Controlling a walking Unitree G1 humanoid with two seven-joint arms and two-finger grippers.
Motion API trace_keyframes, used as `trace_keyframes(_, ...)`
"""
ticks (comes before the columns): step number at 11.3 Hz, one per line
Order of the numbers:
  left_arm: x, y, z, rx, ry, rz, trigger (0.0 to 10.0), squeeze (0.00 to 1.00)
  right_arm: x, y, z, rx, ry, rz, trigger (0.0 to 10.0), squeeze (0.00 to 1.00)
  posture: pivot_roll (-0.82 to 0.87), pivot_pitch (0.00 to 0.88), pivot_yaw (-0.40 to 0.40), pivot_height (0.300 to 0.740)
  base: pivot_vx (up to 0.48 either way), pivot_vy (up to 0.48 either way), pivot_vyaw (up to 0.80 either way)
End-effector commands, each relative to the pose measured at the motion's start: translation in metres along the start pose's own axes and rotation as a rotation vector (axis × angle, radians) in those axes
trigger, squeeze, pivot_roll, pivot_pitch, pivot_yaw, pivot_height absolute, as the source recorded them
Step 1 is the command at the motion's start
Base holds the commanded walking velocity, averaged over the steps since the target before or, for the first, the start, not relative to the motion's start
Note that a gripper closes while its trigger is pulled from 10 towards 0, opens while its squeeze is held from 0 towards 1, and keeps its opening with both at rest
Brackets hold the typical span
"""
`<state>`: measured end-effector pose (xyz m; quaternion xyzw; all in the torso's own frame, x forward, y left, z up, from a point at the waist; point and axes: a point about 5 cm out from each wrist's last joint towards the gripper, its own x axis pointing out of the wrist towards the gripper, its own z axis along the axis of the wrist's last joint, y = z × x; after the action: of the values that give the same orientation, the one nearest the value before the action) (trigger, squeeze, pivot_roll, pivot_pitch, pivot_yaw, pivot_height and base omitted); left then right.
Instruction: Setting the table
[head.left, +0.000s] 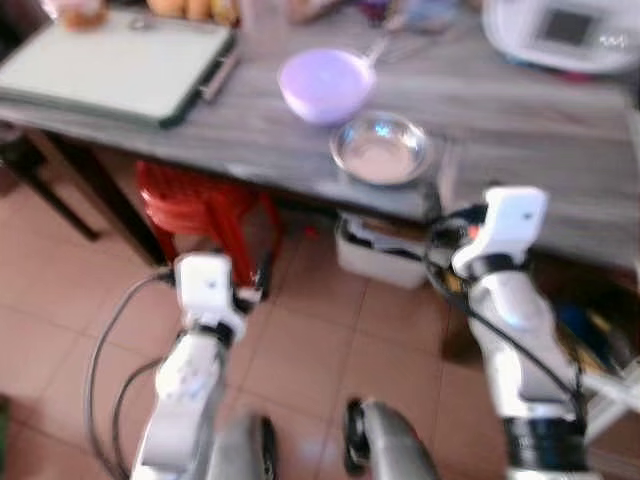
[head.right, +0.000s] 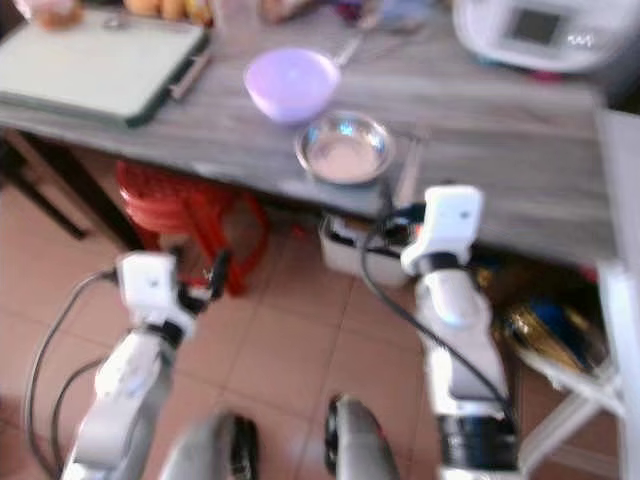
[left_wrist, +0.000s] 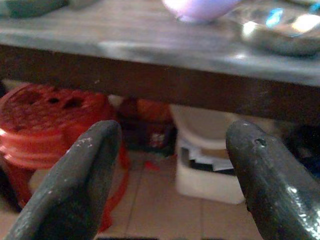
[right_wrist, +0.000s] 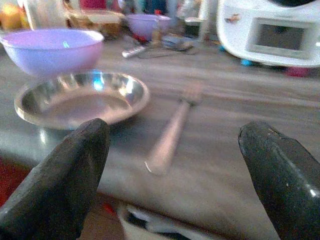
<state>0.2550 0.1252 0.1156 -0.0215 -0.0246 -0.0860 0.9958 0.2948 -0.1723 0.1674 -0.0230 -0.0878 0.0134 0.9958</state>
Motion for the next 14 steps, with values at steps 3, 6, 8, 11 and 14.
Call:
trace_keyframes(3, -0.002, 0.006, -0.005, 0.011, 0.015, 0.027, 10.0, 0.00, -0.001, 0.002, -0.001, -0.006, -0.011, 0.005, 10.0, 0.00, -0.04, 0.168, -0.023, 0.740, -0.290, 0.000, 0.00)
trace_keyframes(6, 0.000, 0.012, -0.007, 0.010, -0.016, 0.064, 10.0, 0.00, -0.009, -0.002, -0.011, -0.048, 0.003, -0.021, 10.0, 0.00, -0.03, 0.084, -0.040, 0.740, 0.000, 0.000, 0.00)
trace_keyframes(8, 0.006, 0.013, -0.009, 0.013, -0.034, 0.084, 10.0, 0.00, -0.011, 0.003, -0.014, -0.056, -0.004, 0.006, 10.0, 0.00, -0.02, 0.008, -0.053, 0.740, 0.000, 0.000, 0.00)
trace_keyframes(11, 0.018, 0.022, -0.006, 0.029, -0.072, 0.103, 10.0, 0.00, 0.001, 0.011, -0.010, -0.082, -0.052, 0.041, 10.0, 0.00, -0.01, 0.000, -0.054, 0.740, 0.000, 0.000, 0.00)
trace_keyframes(14, 0.012, 0.019, -0.013, 0.037, -0.065, 0.063, 10.0, 0.00, -0.008, 0.011, -0.020, -0.068, -0.019, 0.034, 10.0, 0.00, -0.02, 0.000, -0.042, 0.740, 0.000, 0.000, -0.27)
